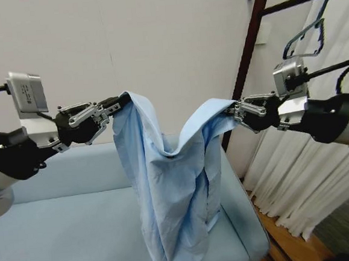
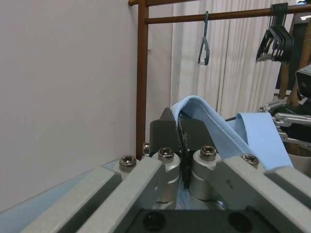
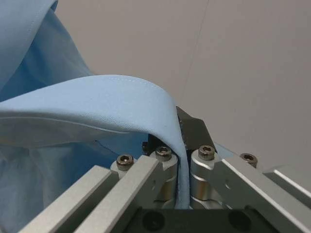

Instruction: Pick up the clothes from the sofa and hang them on the clothes hanger.

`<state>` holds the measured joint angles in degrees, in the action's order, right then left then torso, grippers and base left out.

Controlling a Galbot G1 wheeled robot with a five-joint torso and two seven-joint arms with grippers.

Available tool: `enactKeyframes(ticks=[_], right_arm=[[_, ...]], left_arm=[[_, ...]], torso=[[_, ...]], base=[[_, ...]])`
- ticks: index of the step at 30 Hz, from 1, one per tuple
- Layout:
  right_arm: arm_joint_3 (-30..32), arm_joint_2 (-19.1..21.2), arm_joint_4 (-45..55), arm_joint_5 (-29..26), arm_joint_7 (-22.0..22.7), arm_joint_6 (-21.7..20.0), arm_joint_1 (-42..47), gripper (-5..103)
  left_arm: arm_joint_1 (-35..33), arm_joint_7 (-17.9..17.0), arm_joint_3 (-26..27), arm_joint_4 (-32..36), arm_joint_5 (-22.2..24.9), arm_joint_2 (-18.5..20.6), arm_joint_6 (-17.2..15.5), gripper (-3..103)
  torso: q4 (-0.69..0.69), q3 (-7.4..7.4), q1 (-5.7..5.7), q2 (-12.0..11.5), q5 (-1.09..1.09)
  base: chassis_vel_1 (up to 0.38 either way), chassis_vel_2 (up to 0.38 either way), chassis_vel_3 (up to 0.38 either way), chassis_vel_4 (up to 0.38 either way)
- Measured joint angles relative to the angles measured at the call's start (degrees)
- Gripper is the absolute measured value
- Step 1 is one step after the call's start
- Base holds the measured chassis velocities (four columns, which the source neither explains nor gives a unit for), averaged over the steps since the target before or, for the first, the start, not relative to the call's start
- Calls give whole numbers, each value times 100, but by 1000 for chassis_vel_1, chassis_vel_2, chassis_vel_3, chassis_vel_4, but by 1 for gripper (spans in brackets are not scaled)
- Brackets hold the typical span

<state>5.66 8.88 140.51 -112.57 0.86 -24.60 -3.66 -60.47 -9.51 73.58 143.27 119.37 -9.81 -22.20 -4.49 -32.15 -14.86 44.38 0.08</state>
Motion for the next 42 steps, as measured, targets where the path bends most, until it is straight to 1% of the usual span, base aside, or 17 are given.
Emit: enactKeyframes(ticks=[2,7,11,12,13,15,17,20,21,24,25,26,29,31,35,38,42], right_arm=[[23,1,35,-54,73,-3,-26,0],[-40,-32,150,-38,250,65,-32,0],[-158,-316,-37,215,738,114,36,0],[-158,-316,-37,215,738,114,36,0],[-211,-425,-171,365,789,112,71,0],[-290,-597,-417,532,799,126,156,0],[-325,-709,-548,621,757,133,204,0],[-678,-1431,-1047,1227,607,155,204,0],[-678,-1431,-1047,1227,607,155,204,0],[-1109,-2223,-1538,1868,462,172,52,0],[-1259,-2518,-1719,2041,438,173,-26,0],[-1259,-2518,-1719,2041,438,173,-26,0],[-1658,-3366,-2198,2477,331,199,-240,0],[-1726,-3494,-2256,2508,304,199,-259,0],[-1760,-3380,-2174,2342,213,107,-243,0],[-1382,-2767,-1874,1758,160,-87,-197,0],[-904,-2279,-1529,1213,114,-244,-181,0]], left_arm=[[10,-258,2,0,195,25,63,0],[16,-624,-129,-2,173,-217,112,0],[70,-838,-522,-4,-702,-471,115,0],[70,-838,-522,-4,-702,-471,115,0],[188,-842,-766,-5,-1039,-518,116,0],[267,-596,-1015,-23,-1483,-537,116,0],[266,-453,-1096,-96,-1630,-524,119,0],[175,0,-1282,-488,-1979,-426,203,0],[175,0,-1282,-488,-1979,-426,203,0],[101,285,-1356,-880,-2108,-244,291,0],[81,343,-1374,-999,-2133,-185,330,0],[81,343,-1374,-999,-2133,-185,330,0],[14,381,-1442,-1359,-2362,-58,399,0],[9,368,-1460,-1395,-2421,-46,395,0],[-28,324,-1390,-1176,-2400,-53,221,0],[86,172,-1163,-780,-2093,-37,49,0],[296,70,-970,-489,-1802,85,-5,0]], torso=[[3,0,0,0,1],[2,0,0,0,-1],[3,-1,0,0,-1],[3,-1,0,0,-1],[4,-1,0,0,-1],[2,-1,0,0,0],[1,0,0,0,0],[3,-1,0,0,1],[3,-1,0,0,1],[4,-2,-1,-1,1],[4,-2,-1,-1,0],[4,-2,-1,-1,0],[6,-3,-2,-1,0],[8,-3,-2,-1,-2],[5,-3,-3,-1,-4],[-4,1,-1,0,0],[-1,1,1,0,5]], base=[[0,0,0,0],[0,0,0,0],[0,0,0,0],[0,0,0,0],[0,0,0,0],[0,0,0,0],[0,0,0,0],[0,0,0,0],[0,0,0,0],[0,0,0,0],[0,0,0,0],[0,0,0,0],[0,0,0,0],[0,0,0,0],[0,0,0,0],[0,0,0,0],[0,0,0,0]])
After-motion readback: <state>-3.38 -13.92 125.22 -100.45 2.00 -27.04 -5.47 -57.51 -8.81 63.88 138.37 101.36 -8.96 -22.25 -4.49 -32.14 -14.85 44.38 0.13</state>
